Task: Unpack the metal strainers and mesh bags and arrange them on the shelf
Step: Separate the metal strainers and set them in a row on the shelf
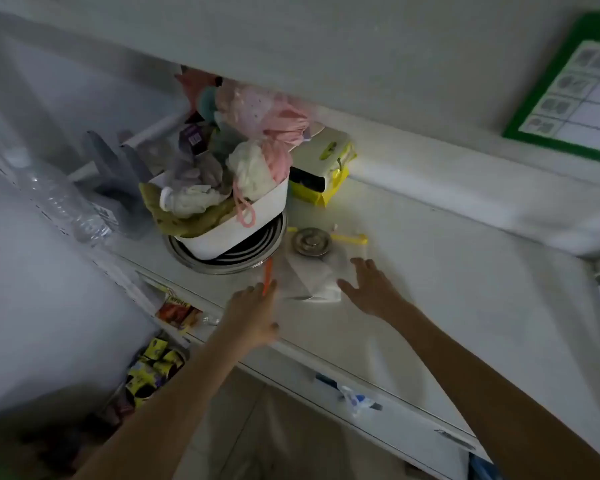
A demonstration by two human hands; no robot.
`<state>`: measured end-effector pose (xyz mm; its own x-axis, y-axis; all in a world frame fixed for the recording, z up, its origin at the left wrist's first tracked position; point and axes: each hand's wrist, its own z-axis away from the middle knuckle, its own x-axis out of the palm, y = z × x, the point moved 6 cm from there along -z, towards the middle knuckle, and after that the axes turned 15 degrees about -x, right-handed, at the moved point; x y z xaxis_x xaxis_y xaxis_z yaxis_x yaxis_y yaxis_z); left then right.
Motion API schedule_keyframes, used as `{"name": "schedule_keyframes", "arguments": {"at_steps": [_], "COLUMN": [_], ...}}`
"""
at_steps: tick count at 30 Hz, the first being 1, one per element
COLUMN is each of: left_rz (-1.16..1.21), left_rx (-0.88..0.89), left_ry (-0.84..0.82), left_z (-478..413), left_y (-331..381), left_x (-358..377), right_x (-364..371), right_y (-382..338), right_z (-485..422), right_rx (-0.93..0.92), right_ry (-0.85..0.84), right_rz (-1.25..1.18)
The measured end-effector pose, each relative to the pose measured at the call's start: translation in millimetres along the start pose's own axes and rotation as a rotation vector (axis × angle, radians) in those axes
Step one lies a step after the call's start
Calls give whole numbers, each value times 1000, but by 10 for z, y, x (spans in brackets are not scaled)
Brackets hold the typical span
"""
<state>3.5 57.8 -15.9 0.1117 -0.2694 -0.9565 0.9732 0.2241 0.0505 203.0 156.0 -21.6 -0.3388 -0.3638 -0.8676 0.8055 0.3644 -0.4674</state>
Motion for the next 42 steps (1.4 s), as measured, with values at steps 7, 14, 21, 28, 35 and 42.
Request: {"name": "schedule_keyframes", "arguments": {"at_steps": [7,14,21,28,35,42], "left_rz": [407,1491,1961,2017,2183,2179], "left_rx": [-172,-458,-675,-887,-795,-770], "left_ry": [-159,-355,-574,-637,-508,-470], "left_z": [-274,-578,-584,-490,-548,-727], "left_y": [163,246,497,717,741,683], "left_x": [121,443,270,414,494,798], "right_x": [89,272,334,381,445,419], "right_y": [-57,-309,-306,-333,-322,-246], "right_z": [-364,-568,-541,-677,-643,-302], "right_rx": [50,-17,-60,-80,-77,-142], "right_ry": [102,5,102,20,51,316], "right_rz": [-189,1,68,62,134,-61]}}
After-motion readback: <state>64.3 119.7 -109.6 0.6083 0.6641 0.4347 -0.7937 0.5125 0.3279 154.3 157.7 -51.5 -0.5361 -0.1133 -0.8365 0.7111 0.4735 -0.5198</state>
